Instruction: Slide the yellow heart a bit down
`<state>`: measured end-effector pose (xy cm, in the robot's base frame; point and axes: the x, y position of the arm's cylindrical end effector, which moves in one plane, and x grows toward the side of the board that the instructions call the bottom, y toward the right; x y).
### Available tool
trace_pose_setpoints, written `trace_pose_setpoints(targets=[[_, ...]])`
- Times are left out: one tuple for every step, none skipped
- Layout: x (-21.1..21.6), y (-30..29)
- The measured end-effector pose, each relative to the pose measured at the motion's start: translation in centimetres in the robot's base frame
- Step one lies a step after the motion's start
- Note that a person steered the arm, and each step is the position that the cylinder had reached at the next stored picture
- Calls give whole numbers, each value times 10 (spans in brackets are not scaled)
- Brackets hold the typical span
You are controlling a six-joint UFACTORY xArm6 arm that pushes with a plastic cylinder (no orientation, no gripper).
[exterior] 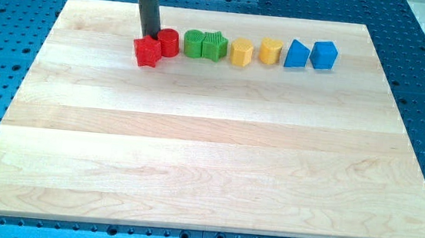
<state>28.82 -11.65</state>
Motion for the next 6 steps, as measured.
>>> trace_pose_setpoints(targets=[[-7, 4], [-18, 6], [-20, 10], [-47, 52], [-56, 70], [-71, 126]])
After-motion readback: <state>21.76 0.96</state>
